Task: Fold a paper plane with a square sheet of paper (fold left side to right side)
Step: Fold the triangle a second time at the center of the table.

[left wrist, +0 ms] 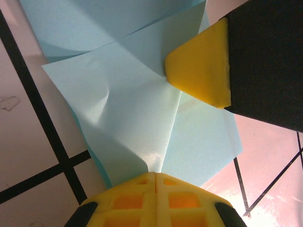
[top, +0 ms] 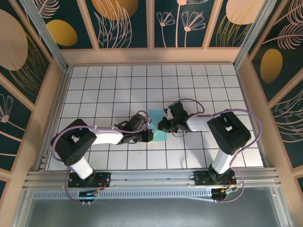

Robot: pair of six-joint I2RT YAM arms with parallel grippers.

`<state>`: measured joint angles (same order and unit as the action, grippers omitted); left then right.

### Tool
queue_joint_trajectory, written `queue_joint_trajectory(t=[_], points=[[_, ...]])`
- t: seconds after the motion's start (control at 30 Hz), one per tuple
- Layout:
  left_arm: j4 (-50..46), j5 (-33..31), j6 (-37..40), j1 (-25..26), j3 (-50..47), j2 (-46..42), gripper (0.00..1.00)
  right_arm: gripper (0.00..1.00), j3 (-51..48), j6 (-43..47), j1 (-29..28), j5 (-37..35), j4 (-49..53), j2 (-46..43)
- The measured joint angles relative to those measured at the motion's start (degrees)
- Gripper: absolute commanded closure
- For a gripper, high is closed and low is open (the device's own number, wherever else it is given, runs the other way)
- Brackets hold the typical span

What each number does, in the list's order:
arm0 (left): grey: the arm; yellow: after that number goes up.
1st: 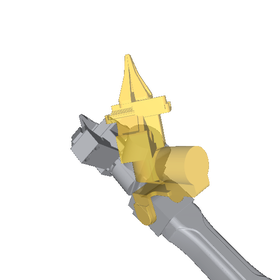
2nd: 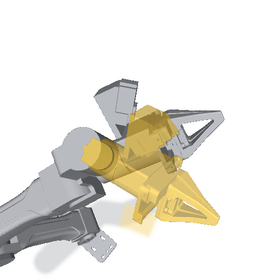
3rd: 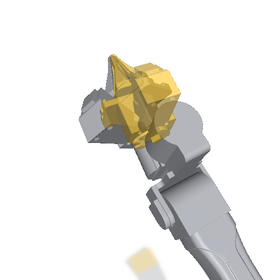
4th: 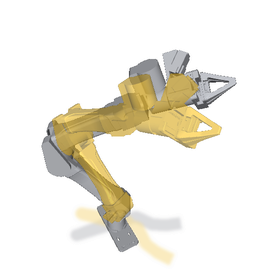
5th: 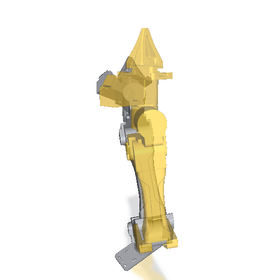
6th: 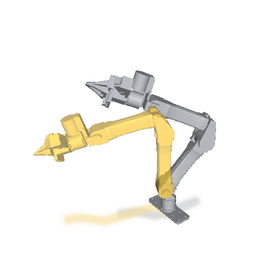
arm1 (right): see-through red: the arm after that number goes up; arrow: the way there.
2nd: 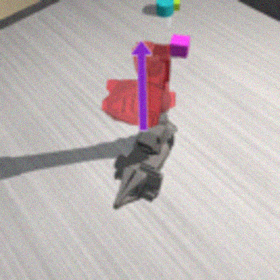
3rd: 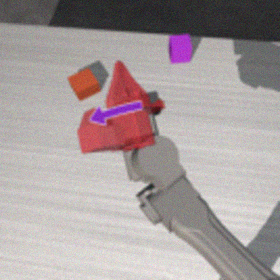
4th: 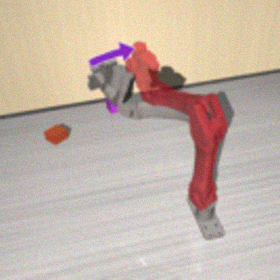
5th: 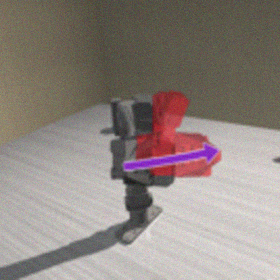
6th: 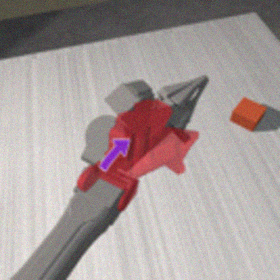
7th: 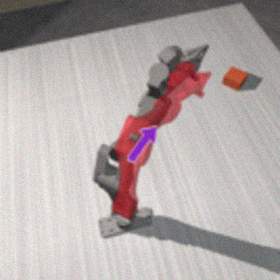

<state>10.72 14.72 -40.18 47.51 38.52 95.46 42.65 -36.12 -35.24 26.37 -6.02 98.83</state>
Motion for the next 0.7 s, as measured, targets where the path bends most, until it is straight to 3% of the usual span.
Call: queue_joint_trajectory(t=[0.7], points=[[1.36, -0.61, 0.02, -0.15, -1.14, 0.00, 1.00, 1.00, 0.61, 0.57, -0.09, 0.00, 1.05, -0.09]])
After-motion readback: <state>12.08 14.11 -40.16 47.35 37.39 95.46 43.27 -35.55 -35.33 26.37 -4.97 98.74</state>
